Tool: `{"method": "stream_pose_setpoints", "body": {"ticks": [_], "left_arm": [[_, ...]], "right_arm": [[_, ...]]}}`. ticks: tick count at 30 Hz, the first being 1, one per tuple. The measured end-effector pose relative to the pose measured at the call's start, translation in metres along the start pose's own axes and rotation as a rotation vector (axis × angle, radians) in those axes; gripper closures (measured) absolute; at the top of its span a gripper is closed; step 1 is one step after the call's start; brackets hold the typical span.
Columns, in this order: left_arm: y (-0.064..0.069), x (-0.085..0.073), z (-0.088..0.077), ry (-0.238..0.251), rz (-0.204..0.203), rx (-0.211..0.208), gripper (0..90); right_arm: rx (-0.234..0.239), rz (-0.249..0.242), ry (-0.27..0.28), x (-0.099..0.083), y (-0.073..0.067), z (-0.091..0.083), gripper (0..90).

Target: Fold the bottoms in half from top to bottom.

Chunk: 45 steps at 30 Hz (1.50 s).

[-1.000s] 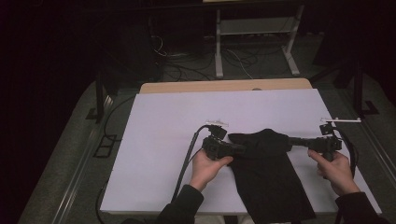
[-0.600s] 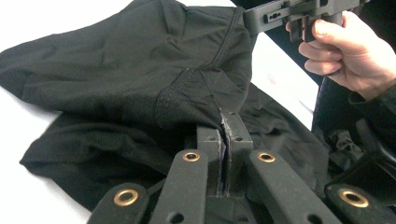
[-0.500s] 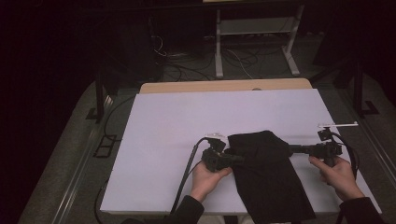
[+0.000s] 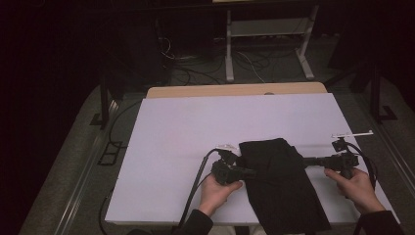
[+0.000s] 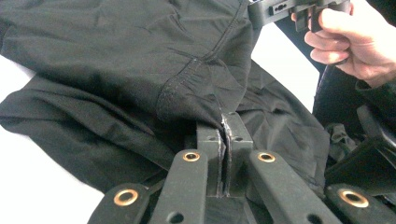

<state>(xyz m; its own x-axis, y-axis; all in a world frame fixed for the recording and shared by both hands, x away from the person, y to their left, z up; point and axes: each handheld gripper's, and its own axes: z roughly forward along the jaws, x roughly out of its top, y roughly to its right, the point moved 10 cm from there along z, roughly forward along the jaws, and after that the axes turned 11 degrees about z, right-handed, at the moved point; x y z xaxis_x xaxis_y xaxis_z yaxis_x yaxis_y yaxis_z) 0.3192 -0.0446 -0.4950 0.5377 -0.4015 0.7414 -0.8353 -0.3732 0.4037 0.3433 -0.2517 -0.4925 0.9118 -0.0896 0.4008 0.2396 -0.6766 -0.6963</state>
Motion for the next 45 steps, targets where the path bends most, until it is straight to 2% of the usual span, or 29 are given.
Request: {"method": "stream_pose_setpoints", "body": {"ticks": [4, 10, 13, 16, 19, 23, 26, 30, 35, 45], "left_arm": [[-0.002, -0.003, 0.001, -0.010, -0.006, 0.004, 86.4], [-0.004, -0.008, 0.002, -0.016, -0.011, 0.008, 86.3], [-0.006, -0.009, 0.002, -0.013, -0.014, 0.011, 86.4], [-0.005, -0.009, 0.002, -0.013, -0.014, 0.010, 86.4], [-0.005, -0.009, 0.003, -0.014, -0.010, 0.009, 86.3], [-0.003, -0.010, 0.005, -0.018, -0.002, 0.005, 86.3], [-0.003, -0.010, 0.007, -0.017, -0.004, 0.003, 86.3], [-0.002, -0.010, 0.008, -0.018, 0.002, 0.004, 86.3], [-0.001, -0.010, 0.007, -0.019, 0.003, 0.005, 86.3], [-0.002, -0.011, 0.006, -0.011, 0.007, 0.007, 86.3]], "right_arm": [[0.002, -0.002, -0.021, -0.004, 0.000, 0.001, 86.1], [-0.020, -0.017, -0.068, -0.012, 0.001, 0.004, 84.8], [-0.033, -0.029, -0.093, -0.015, 0.002, 0.006, 80.9], [-0.061, -0.067, -0.087, -0.015, 0.002, 0.007, 69.5], [-0.092, -0.107, -0.040, -0.007, -0.001, 0.004, 53.2], [-0.087, -0.144, 0.008, 0.005, -0.007, 0.001, 36.9], [-0.066, -0.175, 0.019, 0.011, -0.011, 0.001, 24.4], [-0.074, -0.183, 0.032, 0.025, -0.016, 0.003, 12.5], [-0.087, -0.195, 0.025, 0.040, -0.019, 0.005, 2.8], [-0.123, -0.219, -0.004, 0.066, -0.026, 0.017, 1.9]]}}
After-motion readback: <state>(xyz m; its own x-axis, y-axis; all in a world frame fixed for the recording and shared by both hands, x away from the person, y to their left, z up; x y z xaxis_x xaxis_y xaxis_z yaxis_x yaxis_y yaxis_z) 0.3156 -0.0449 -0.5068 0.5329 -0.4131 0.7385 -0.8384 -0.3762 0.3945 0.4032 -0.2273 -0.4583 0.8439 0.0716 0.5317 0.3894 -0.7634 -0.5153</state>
